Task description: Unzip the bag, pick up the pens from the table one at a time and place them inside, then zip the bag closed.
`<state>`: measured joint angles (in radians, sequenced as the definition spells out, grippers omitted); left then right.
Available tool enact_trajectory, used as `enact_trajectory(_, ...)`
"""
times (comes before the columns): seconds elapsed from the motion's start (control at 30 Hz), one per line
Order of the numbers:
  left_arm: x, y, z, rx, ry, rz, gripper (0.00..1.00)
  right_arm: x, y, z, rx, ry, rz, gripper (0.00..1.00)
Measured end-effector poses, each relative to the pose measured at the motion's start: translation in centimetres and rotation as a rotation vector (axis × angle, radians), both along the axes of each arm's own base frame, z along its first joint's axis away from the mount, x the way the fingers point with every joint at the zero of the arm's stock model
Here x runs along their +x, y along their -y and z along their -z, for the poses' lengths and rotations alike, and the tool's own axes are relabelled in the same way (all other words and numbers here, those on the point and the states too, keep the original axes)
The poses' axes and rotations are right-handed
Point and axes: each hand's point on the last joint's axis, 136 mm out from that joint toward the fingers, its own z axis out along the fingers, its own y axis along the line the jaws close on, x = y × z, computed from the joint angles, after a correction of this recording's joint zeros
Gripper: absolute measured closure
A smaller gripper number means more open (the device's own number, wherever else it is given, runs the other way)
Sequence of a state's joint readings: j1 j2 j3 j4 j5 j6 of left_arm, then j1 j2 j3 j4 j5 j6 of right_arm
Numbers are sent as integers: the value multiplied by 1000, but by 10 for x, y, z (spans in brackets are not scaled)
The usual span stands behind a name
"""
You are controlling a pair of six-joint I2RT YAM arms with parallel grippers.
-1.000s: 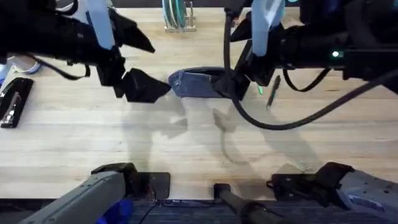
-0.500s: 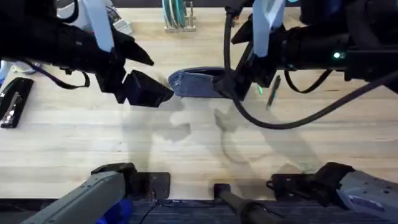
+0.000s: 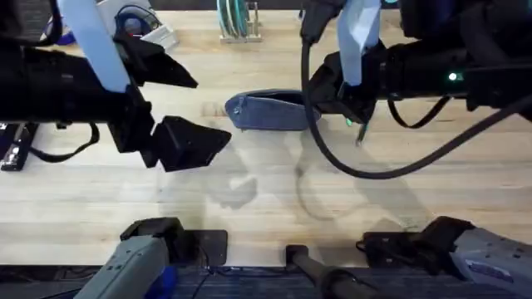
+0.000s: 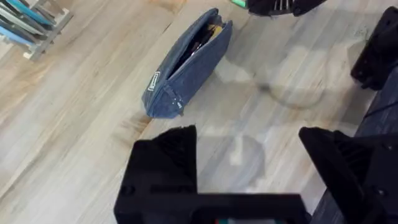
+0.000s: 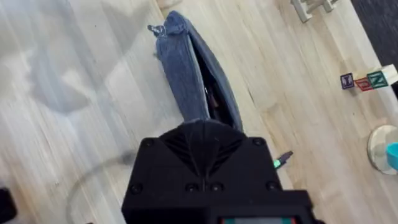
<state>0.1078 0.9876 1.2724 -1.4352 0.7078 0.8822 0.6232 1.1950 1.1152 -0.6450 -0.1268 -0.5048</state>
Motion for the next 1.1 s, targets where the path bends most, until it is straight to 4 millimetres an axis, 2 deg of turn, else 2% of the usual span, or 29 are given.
enact_trajectory(0.2,0,0,0,1,-2,-1,6,-6,16,11,-54,-55,-21,973)
enact_trajectory(0.3,0,0,0,2,-2,-1,5,-4,20,10,-74,-83,-38,973)
enact_trajectory(0.57,0,0,0,1,-2,-1,6,11,13,5,-172,-145,-142,973)
enact_trajectory(0.7,0,0,0,1,-2,-1,6,26,4,19,-218,-186,-179,973)
enact_trajectory(0.83,0,0,0,1,-2,-1,6,43,-4,41,-253,-197,-208,972)
enact_trajectory(0.9,0,0,0,1,-2,-1,6,46,-6,57,-280,-228,-225,972)
enact_trajectory(1.1,0,0,0,1,-2,-1,5,46,-6,68,-297,-256,-235,972)
